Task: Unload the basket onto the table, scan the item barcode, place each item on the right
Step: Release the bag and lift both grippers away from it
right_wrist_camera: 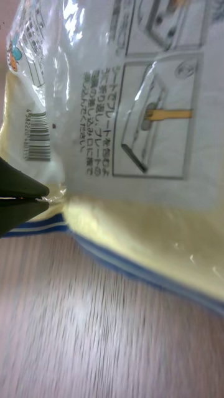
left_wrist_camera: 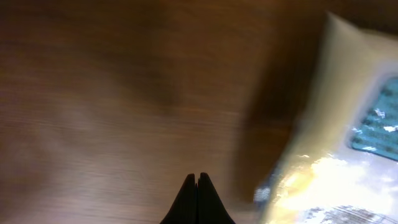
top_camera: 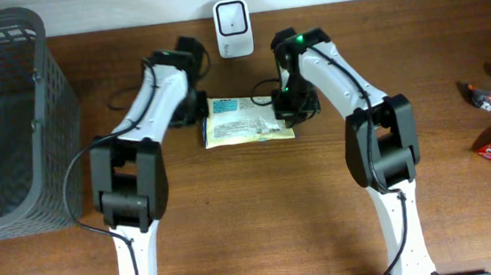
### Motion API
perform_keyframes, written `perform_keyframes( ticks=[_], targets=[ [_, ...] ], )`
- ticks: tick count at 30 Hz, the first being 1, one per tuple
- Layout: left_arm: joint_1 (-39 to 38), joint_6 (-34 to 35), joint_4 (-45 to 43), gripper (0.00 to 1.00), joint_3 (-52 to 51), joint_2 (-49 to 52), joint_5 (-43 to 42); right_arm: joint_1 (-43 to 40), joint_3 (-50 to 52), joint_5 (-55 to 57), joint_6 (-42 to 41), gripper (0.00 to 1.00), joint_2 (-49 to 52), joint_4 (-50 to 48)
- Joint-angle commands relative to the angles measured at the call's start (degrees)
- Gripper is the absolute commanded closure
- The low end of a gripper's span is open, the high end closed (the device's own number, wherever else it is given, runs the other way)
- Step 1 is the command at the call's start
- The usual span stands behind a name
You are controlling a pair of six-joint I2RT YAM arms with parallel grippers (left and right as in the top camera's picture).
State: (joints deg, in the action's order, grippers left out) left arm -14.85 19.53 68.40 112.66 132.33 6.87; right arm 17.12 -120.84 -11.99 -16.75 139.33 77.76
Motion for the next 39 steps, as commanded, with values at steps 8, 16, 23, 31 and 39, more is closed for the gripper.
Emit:
perform_keyframes(
  ticks=[8,16,23,31,39],
  targets=[
    [-1.2,0.5,0.2,1.00,0.7,-1.9,-19.5,1.2,-0.1,-3.9,1.9,0.96,-4.0,3.4],
    [-1.2,3.5,-8.9,1.00,-12.9,-1.9,-0.7,0.6,12.0,2.6,-2.5,0.96,-4.0,-3.1],
    [1.1,3.6,6.8,1.00,5.9,-2.4,1.6,-1.5,-1.9,7.4,-3.1,0.96,-4.4,6.1],
    [-2.8,3.6,-4.3,1.00,4.1,0.0,-19.5,1.1,-3.1,-5.5,-4.3,0.96,-3.1,-7.9],
    [-0.5,4.9,-4.0,1.00,2.6,6.9,5.5,-1.6,5.4,8.4,-6.9,0.96,-3.1,-12.6]
  ],
)
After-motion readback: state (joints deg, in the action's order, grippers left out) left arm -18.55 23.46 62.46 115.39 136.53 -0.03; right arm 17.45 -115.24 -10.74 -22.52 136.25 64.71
